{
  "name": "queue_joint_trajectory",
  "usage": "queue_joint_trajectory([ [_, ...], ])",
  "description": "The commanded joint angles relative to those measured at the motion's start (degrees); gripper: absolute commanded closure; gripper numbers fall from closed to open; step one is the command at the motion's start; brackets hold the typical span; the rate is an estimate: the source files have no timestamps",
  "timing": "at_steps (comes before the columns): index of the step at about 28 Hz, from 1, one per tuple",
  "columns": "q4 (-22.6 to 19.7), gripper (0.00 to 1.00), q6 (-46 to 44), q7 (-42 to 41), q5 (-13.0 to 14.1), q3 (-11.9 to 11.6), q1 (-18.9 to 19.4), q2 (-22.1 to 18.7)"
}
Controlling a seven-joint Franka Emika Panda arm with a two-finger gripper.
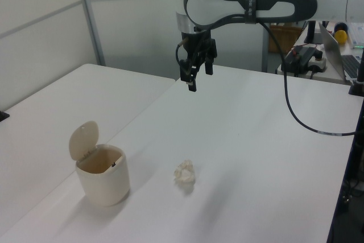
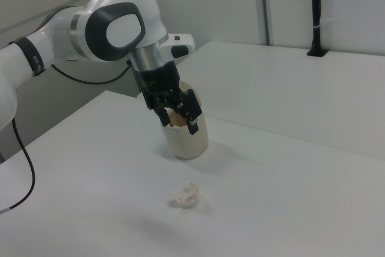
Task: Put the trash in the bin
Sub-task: 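Move the open gripper down over the crumpled white paper ball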
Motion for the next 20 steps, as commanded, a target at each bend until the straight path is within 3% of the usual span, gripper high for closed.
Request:
queue_joint_trajectory([
  [1,-0.24,0.00,-1.99,-0.36,1.36,0.03,-0.29,-0.73],
  [11,-0.95,0.00,-1.90,-2.29,1.45,0.99,0.85,2.60],
  [16,-2.00,0.00,-1.11,-3.17,1.01,1.44,4.63,7.34],
  [20,-1.83,0.00,0.73,-2.38,-1.01,1.35,7.62,12.18],
])
